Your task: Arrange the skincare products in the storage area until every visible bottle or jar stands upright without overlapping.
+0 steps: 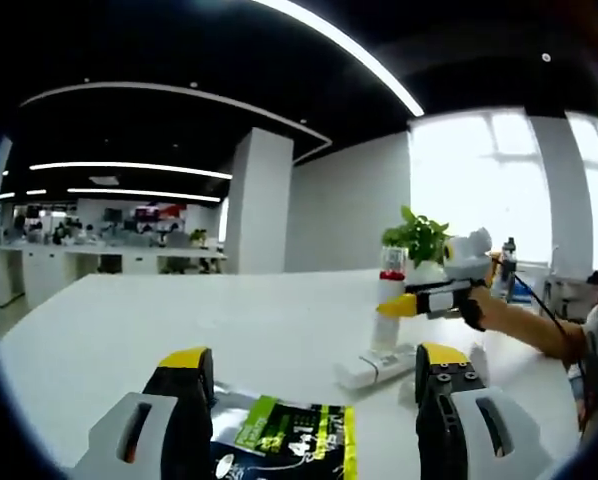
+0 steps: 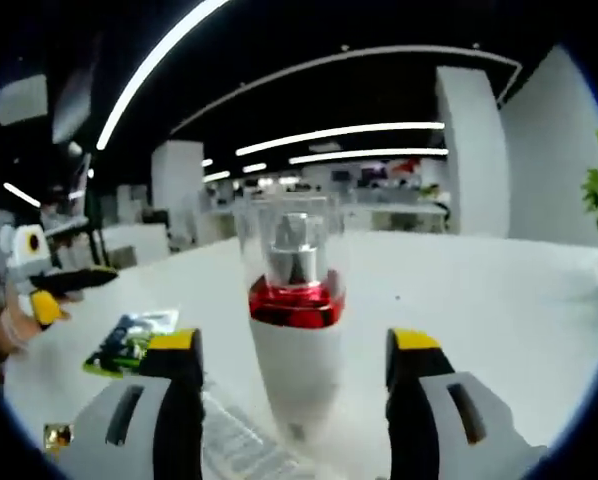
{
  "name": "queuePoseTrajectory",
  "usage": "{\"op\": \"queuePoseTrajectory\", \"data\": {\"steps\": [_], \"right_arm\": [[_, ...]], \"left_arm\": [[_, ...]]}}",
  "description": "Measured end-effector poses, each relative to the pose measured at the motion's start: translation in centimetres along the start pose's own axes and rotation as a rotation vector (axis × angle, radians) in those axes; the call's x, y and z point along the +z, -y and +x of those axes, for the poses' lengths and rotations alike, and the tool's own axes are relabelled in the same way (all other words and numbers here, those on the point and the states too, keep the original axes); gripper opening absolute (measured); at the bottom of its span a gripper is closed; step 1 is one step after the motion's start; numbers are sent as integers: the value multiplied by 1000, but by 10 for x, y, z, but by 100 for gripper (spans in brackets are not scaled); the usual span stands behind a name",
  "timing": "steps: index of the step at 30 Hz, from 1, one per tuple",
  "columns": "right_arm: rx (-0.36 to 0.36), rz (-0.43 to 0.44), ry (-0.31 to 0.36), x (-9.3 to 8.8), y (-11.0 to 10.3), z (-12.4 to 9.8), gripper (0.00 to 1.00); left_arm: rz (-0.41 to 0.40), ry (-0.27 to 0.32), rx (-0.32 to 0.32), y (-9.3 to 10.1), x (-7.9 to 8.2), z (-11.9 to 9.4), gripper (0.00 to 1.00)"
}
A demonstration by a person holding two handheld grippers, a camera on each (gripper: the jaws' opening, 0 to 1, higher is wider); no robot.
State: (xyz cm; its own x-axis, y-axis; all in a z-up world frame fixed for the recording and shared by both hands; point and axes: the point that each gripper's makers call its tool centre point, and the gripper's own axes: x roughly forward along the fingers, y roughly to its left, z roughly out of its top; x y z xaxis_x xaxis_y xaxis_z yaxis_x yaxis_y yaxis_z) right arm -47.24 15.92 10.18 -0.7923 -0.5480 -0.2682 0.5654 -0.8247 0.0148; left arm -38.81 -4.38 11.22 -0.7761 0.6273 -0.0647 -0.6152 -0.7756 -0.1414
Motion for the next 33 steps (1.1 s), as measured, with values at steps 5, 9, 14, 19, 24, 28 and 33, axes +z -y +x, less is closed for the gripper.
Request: {"op": "queuePoseTrajectory", "data": {"steps": [5, 9, 14, 19, 24, 28, 33], "right_arm": [[121, 48, -94, -20, -5, -10, 81], [148, 72, -175, -38, -1, -11, 62], [122, 77, -225, -52, 11, -11, 37], [139, 89, -254, -61, 6, -7, 32], [130, 103, -264, -66, 4, -5, 26], [122, 114, -250, -66, 3, -3, 26], [109, 123, -240, -65, 5, 2, 27]], "left_arm": [[5, -2, 4, -1, -1, 0, 85], [3, -8, 8, -2, -2, -1, 84], [9, -6, 19, -5, -3, -2, 84], [10, -20, 19, -6, -8, -1, 82], [6, -31, 21, -8, -11, -1, 82], [1, -29, 16, -6, -11, -1, 82], [7, -26, 15, -5, -10, -1, 82]]}}
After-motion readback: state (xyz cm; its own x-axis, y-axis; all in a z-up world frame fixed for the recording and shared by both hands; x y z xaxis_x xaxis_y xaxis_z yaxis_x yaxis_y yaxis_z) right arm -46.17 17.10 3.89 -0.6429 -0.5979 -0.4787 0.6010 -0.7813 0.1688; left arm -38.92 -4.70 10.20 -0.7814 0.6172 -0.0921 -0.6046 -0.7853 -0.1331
